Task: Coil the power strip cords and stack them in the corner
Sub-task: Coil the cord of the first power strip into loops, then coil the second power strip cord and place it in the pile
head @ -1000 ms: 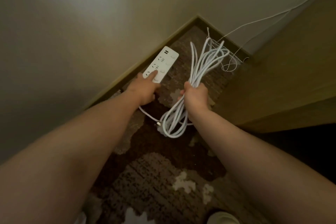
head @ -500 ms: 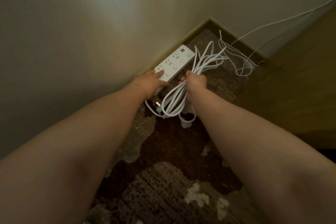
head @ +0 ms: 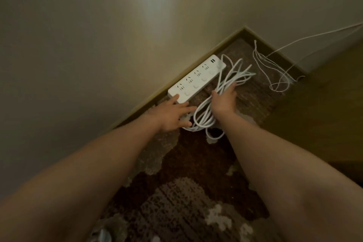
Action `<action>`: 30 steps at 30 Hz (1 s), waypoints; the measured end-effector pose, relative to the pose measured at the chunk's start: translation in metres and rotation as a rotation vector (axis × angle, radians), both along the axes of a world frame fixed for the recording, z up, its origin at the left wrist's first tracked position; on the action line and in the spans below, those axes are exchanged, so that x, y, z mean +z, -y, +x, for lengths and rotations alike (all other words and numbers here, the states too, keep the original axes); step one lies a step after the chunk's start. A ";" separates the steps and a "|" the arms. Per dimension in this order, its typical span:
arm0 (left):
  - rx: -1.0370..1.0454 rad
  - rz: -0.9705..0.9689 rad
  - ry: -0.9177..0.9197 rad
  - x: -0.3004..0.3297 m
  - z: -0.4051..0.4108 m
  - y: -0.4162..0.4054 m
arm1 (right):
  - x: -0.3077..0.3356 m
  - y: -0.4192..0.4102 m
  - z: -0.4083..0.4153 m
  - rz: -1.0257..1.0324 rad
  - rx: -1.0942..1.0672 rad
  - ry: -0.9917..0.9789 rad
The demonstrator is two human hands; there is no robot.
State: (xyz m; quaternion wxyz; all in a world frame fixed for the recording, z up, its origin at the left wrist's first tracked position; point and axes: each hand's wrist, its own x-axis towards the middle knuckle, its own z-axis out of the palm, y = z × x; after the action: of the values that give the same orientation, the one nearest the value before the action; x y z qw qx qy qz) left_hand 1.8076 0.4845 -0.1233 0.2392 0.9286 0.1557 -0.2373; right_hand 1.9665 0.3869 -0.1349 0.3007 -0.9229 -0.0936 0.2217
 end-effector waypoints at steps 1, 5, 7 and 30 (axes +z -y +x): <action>0.005 0.027 0.014 -0.005 -0.001 0.002 | 0.001 0.007 -0.010 -0.024 0.049 0.080; 0.098 0.019 0.201 -0.007 -0.002 0.004 | -0.006 0.030 -0.039 -0.098 0.236 0.119; 0.121 0.025 0.191 -0.008 -0.009 -0.006 | -0.011 0.025 -0.039 -0.090 0.245 0.083; 0.447 0.189 -0.021 0.057 -0.278 0.032 | 0.070 -0.039 -0.205 0.406 1.028 0.464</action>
State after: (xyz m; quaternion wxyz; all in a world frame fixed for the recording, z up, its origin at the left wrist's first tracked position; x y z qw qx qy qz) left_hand 1.5299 0.4521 -0.0659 0.1961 0.8867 0.3815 -0.1726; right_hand 1.7620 0.4261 -0.0650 0.2971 -0.7077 -0.6317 0.1091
